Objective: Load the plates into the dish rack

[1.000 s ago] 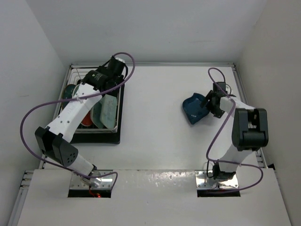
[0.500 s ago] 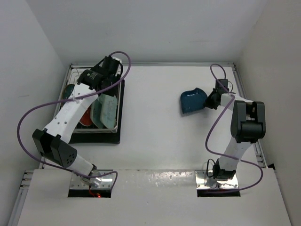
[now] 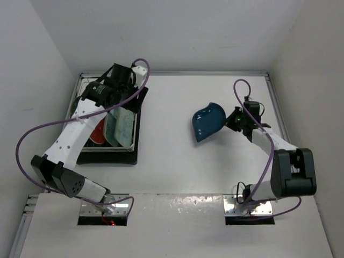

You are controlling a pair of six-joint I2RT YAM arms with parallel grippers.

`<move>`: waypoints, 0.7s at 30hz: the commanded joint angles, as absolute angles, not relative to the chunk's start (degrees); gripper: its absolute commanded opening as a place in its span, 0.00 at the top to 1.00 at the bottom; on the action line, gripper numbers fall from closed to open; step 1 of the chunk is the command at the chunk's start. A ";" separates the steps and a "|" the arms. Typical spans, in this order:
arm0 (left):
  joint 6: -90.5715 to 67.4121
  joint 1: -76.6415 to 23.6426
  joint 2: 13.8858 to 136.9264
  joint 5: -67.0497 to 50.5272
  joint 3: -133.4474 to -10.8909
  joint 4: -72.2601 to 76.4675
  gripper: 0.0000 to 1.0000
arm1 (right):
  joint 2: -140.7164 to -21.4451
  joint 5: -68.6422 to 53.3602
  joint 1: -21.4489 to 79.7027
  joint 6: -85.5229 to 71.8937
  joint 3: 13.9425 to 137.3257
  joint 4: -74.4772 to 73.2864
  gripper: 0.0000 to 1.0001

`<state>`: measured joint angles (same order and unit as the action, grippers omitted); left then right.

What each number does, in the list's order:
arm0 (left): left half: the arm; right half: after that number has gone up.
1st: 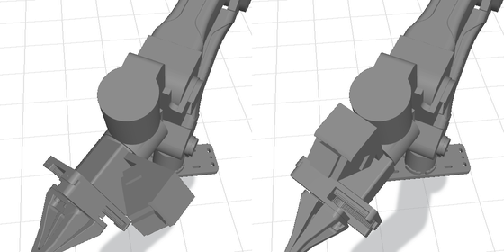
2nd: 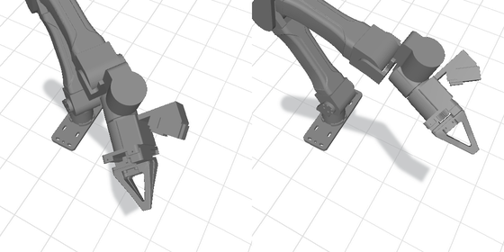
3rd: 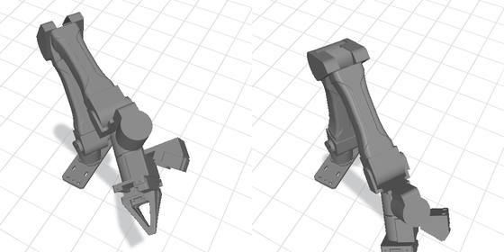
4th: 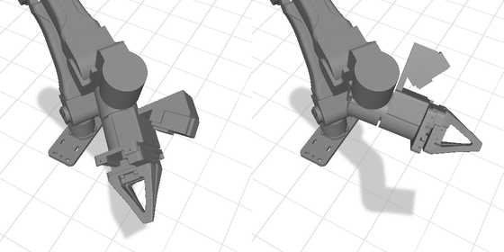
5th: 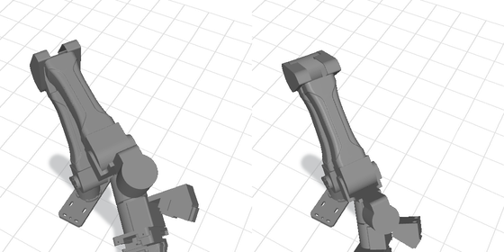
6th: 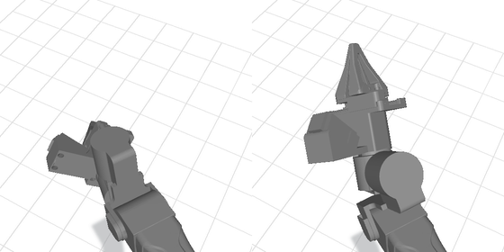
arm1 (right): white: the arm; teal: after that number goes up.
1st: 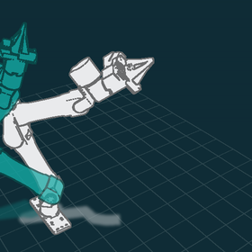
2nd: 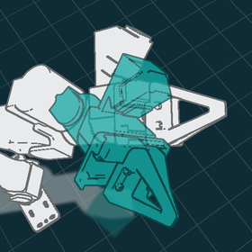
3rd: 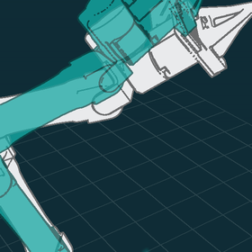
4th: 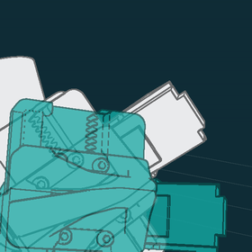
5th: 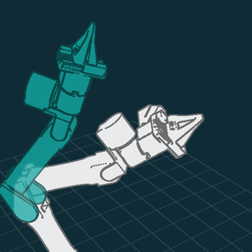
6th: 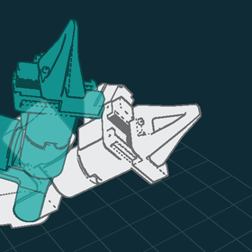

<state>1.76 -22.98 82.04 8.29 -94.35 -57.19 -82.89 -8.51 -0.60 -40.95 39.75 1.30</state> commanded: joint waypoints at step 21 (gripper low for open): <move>-0.09 -26.54 84.65 -12.14 -91.24 -51.77 0.36 | -76.82 -19.60 27.16 -55.81 45.18 39.62 1.00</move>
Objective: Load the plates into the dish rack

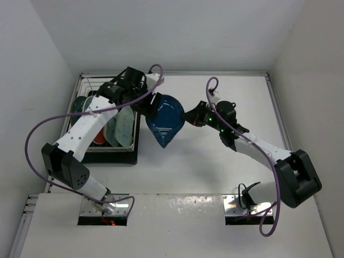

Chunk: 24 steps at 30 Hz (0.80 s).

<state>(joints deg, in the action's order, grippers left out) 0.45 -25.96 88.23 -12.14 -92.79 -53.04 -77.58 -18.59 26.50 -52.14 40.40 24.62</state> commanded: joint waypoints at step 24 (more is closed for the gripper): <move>-1.23 -18.37 79.45 -17.32 -91.05 -53.34 1.00 | -84.89 -18.98 33.40 -57.83 49.65 45.44 0.87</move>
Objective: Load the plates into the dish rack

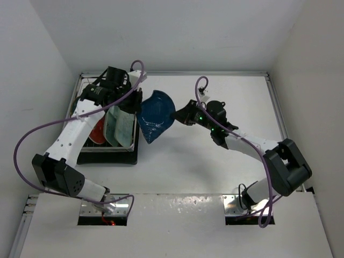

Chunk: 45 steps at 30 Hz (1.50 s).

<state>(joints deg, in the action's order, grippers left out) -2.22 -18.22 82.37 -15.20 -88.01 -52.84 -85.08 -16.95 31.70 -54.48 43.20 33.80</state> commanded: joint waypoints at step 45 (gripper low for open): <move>8.70 -4.31 68.38 35.85 -107.92 -62.58 1.00 | -98.35 -22.85 31.56 -46.85 71.53 17.33 0.00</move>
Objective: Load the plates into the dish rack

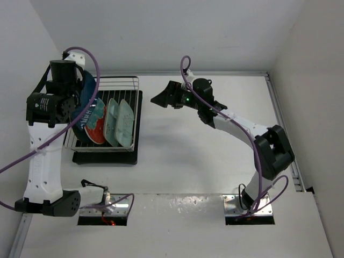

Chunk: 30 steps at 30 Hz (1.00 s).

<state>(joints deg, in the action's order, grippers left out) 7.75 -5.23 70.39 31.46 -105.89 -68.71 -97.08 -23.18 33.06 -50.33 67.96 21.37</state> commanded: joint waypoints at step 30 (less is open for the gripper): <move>7.12 2.02 75.32 24.97 -101.16 -60.21 1.00 | -110.31 -23.56 22.59 -45.09 80.16 18.28 0.00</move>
